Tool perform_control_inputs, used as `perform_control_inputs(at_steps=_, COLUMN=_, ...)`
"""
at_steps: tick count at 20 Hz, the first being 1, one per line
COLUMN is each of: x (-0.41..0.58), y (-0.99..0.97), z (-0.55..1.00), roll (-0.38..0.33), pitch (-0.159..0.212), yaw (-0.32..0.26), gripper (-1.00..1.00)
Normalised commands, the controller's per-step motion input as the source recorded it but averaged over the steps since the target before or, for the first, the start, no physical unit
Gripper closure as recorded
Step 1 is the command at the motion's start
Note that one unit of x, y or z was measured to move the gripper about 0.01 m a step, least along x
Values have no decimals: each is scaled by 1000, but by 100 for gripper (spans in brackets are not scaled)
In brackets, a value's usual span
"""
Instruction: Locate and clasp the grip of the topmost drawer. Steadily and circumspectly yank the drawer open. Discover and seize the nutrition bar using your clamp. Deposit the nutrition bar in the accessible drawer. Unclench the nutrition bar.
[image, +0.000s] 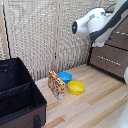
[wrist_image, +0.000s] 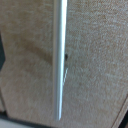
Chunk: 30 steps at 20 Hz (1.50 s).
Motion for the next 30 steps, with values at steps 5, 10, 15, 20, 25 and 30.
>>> perform_control_inputs(at_steps=5, x=-60, y=-273, z=0, roll=-24, pitch=0, yaw=65, gripper=100)
perform_control_inputs(at_steps=10, x=0, y=-12, z=0, roll=0, pitch=0, yaw=-18, gripper=100)
perform_control_inputs(at_steps=15, x=-90, y=-38, z=-1, roll=-26, pitch=0, yaw=12, gripper=100)
perform_control_inputs(at_steps=20, x=-175, y=3, z=47, roll=-5, pitch=0, yaw=29, gripper=100)
perform_control_inputs(at_steps=25, x=-144, y=374, z=23, roll=0, pitch=0, yaw=-2, gripper=100)
perform_control_inputs(at_steps=30, x=-67, y=952, z=-121, roll=-7, pitch=0, yaw=0, gripper=100)
